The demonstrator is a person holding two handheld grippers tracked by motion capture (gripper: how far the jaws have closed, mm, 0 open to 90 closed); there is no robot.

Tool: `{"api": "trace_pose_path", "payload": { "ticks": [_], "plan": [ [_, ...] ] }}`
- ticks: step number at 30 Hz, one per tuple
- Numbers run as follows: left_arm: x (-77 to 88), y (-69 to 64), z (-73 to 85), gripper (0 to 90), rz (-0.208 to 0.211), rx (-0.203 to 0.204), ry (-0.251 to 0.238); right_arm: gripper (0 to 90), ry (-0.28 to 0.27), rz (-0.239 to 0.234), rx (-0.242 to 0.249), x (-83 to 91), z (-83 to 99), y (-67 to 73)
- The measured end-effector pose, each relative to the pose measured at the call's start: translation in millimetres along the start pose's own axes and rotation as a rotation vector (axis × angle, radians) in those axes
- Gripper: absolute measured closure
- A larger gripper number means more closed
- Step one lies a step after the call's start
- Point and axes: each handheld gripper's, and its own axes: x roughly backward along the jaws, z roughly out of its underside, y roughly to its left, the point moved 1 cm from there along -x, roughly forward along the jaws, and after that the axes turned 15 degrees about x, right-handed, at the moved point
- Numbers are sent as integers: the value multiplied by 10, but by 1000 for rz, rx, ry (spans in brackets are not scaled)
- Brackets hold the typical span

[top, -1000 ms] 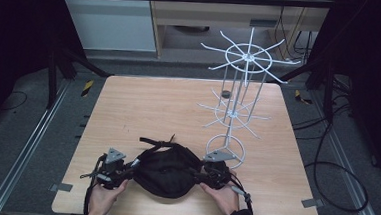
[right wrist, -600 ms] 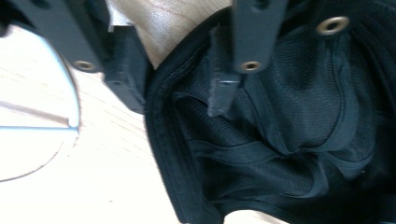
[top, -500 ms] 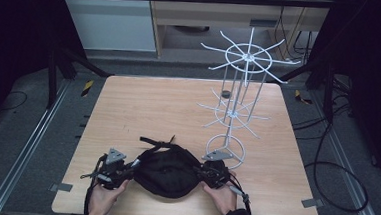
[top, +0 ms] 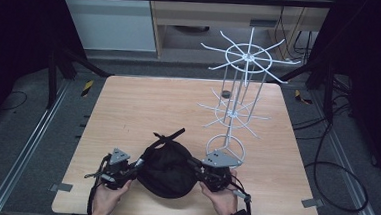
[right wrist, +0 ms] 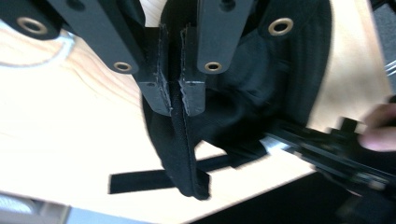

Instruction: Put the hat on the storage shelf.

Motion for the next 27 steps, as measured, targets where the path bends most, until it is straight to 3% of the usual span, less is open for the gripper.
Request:
{"api": "trace_pose_path", "payload": {
  "ticks": [10,17,25,27],
  "plan": [
    [-193,4,-107,788,41,41,-31,839,-55,-70,69,14,-101,169],
    [-253,4,-128,777,64,35,-33,837,-1,-109,78,-81,1,235],
    [-210,49,-145,634,90,47,-19,838,40,-82,79,-102,85,231],
    [-131,68,-167,605,102,53,-29,839,52,-65,81,-100,101,224]
  ]
}}
